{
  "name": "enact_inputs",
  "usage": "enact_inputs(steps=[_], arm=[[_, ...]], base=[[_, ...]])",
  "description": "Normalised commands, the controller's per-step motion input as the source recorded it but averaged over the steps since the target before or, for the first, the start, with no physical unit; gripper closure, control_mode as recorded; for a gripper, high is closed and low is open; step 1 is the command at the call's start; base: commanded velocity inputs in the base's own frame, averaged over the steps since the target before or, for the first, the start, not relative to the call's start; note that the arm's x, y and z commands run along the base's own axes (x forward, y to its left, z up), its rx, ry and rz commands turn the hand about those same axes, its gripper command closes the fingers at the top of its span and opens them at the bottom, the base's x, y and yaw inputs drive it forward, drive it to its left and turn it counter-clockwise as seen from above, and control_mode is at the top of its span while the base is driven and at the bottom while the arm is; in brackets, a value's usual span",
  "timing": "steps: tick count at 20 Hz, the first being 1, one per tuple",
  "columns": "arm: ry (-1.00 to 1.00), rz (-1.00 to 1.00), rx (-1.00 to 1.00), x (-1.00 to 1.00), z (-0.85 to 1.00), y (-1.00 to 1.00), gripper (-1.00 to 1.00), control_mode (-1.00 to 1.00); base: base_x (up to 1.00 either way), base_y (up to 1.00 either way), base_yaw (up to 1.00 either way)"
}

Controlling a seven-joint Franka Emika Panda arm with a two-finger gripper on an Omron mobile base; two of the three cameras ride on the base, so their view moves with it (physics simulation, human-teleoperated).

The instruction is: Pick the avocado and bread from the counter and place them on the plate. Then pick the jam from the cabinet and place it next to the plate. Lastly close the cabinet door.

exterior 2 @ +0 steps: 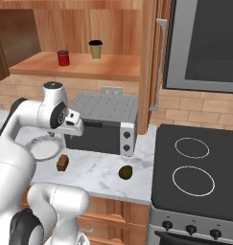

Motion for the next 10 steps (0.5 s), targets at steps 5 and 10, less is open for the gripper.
enact_inputs(steps=[5,10], arm=[[0.00,0.00,0.01,0.03,-0.49,0.20,-1.00,-1.00],[0.00,0.00,0.02,0.07,-0.53,0.19,-1.00,-1.00]], base=[[0.00,0.00,0.00],[0.00,0.00,0.00]])
